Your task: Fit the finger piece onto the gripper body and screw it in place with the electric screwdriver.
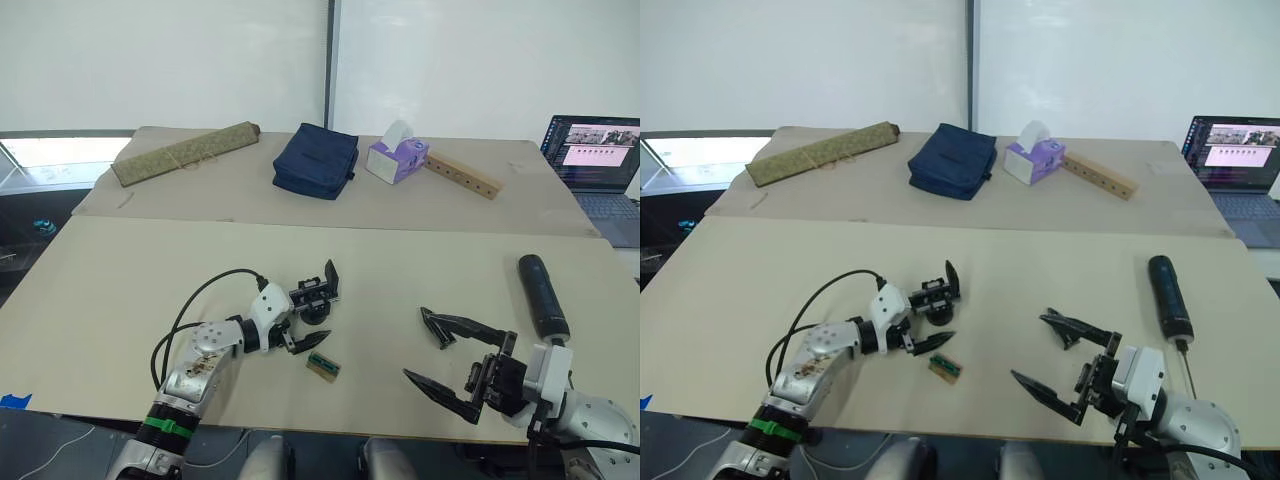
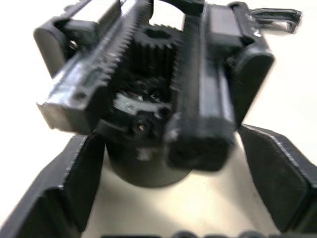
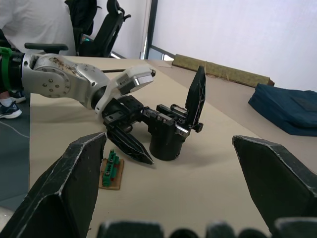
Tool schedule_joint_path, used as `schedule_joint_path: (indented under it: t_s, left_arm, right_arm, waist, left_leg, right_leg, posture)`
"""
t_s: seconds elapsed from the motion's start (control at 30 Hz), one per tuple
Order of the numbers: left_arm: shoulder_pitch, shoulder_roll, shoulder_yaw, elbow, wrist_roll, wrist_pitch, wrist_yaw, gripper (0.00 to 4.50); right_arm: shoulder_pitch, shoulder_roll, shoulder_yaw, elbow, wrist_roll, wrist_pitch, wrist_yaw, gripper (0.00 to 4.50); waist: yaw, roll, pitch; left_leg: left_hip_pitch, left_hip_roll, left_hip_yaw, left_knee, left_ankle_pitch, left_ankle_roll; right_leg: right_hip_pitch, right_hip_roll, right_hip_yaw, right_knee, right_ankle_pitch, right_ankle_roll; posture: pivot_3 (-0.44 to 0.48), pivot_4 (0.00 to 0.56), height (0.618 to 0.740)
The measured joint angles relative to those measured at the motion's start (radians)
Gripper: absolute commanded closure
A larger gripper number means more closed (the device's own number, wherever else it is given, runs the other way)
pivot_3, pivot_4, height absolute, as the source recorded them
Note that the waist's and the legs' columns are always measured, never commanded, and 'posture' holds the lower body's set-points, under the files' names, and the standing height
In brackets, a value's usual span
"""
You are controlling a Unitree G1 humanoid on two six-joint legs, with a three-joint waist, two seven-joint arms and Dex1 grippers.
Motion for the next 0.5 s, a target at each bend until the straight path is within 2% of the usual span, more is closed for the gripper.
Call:
schedule_joint_path:
  t_s: [0.2,0.3,0.5]
  left_arm:
    - [-0.104,0.052,0.029,0.189,-0.040,-0.078,-0.174,0.09]
    - [-0.204,0.049,0.030,0.345,-0.041,-0.152,-0.286,0.09]
    - [-0.326,0.006,0.020,0.535,-0.030,-0.270,-0.415,0.09]
  right_arm:
    - [0.040,-0.007,-0.026,0.000,0.001,0.000,0.010,0.00]
    - [0.037,-0.012,-0.027,0.000,0.001,0.000,0.015,0.00]
    - [0.041,-0.020,-0.033,-0.001,0.001,0.000,0.017,0.00]
  waist:
    - [-0.002,0.000,0.000]
    - [0.000,0.000,0.000]
    - [0.001,0.000,0.000]
  left_leg:
    - [0.000,-0.001,0.000,0.000,0.000,0.000]
    - [0.000,-0.002,0.000,0.001,0.000,0.000]
    - [-0.001,-0.003,0.001,0.001,0.000,0.000]
  right_leg:
    - [0.000,0.000,0.000,0.000,0.000,0.000]
    - [0.000,0.000,-0.001,0.000,0.000,0.000]
    - [0.000,0.000,-0.001,0.000,0.000,0.000]
  posture:
    - [0.000,0.150,0.740]
    - [0.000,0.150,0.740]
    - [0.000,0.150,0.740]
